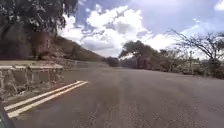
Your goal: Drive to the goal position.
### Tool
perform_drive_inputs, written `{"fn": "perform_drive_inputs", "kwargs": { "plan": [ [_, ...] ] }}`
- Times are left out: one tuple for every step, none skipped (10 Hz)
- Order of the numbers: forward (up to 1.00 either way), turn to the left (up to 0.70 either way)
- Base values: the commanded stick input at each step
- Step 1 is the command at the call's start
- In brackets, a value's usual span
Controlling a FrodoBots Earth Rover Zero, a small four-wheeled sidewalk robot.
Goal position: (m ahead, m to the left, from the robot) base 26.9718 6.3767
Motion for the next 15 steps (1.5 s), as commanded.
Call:
{"fn": "perform_drive_inputs", "kwargs": {
  "plan": [
    [0.70,0.00],
    [0.70,0.00],
    [0.70,0.00],
    [0.70,0.00],
    [0.70,0.00],
    [0.70,0.00],
    [0.70,0.00],
    [0.70,0.00],
    [0.70,0.00],
    [0.70,0.00],
    [0.70,0.00],
    [0.70,0.00],
    [0.70,0.00],
    [0.70,0.00],
    [0.70,0.00]
  ]
}}
